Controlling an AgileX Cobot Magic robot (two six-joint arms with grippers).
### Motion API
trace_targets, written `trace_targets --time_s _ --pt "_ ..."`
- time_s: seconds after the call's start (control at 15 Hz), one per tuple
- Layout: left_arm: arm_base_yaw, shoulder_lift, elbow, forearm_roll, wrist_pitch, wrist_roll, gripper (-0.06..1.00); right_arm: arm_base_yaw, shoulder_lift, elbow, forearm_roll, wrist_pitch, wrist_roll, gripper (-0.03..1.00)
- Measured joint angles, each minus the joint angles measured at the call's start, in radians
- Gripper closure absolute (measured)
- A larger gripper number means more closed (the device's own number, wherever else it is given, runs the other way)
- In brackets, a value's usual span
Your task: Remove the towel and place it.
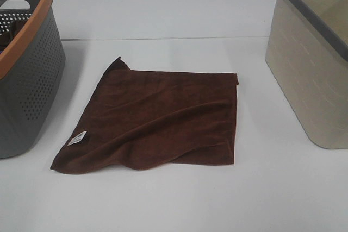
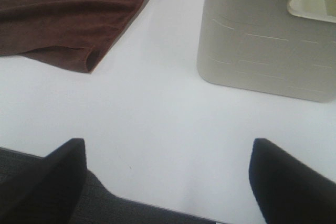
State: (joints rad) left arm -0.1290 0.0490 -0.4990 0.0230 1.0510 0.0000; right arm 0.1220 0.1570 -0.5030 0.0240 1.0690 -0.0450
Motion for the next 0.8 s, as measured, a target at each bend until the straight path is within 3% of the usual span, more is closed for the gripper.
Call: trace_targets --time_s 0.2,0.8 --pt "0.091 0.0 0.0 0.0 0.0 0.0 0.02 -0.049 -0.016 0.0 0.0 0.0 0.0 0.16" --pt "0.098 -0.053 0.0 0.0 -0.003 0.0 0.02 -0.049 -0.162 0.0 0.003 0.0 0.0 0.16"
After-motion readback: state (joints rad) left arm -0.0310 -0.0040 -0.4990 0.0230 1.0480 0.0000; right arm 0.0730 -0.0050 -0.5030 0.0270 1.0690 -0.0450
